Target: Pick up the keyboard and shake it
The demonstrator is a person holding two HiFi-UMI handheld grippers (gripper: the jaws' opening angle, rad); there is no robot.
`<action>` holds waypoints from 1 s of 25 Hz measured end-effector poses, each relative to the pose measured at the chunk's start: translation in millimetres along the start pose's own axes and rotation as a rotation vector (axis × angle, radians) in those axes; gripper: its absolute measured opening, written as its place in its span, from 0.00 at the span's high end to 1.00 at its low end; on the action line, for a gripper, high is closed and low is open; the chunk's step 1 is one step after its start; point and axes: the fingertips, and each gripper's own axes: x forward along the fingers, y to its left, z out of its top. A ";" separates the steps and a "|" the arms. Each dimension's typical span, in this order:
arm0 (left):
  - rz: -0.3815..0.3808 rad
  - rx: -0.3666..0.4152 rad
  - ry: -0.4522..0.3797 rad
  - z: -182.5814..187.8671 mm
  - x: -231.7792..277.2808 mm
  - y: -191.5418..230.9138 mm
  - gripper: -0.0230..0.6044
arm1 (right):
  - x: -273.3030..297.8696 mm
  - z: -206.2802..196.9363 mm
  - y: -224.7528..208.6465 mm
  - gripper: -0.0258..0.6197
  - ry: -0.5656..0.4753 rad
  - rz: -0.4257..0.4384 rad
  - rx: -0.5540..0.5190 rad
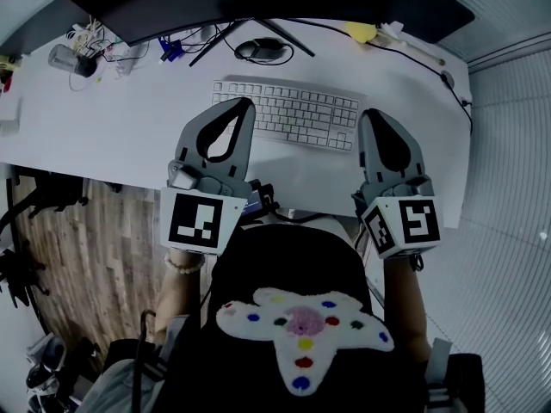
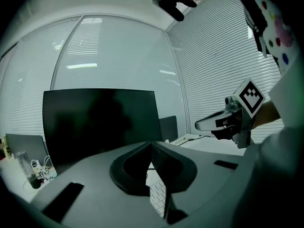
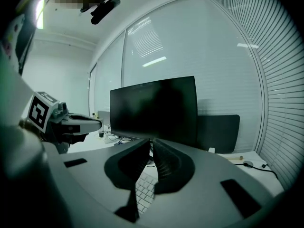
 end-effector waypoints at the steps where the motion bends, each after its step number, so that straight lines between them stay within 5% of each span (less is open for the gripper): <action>1: -0.005 0.009 -0.003 2.2 0.9 -1.9 0.94 | -0.1 2.2 0.6 0.89 -0.005 0.002 -0.003; 25: 0.001 0.021 0.010 -2.4 8.0 -4.2 0.94 | 6.2 -12.1 1.0 0.89 0.054 -0.004 0.000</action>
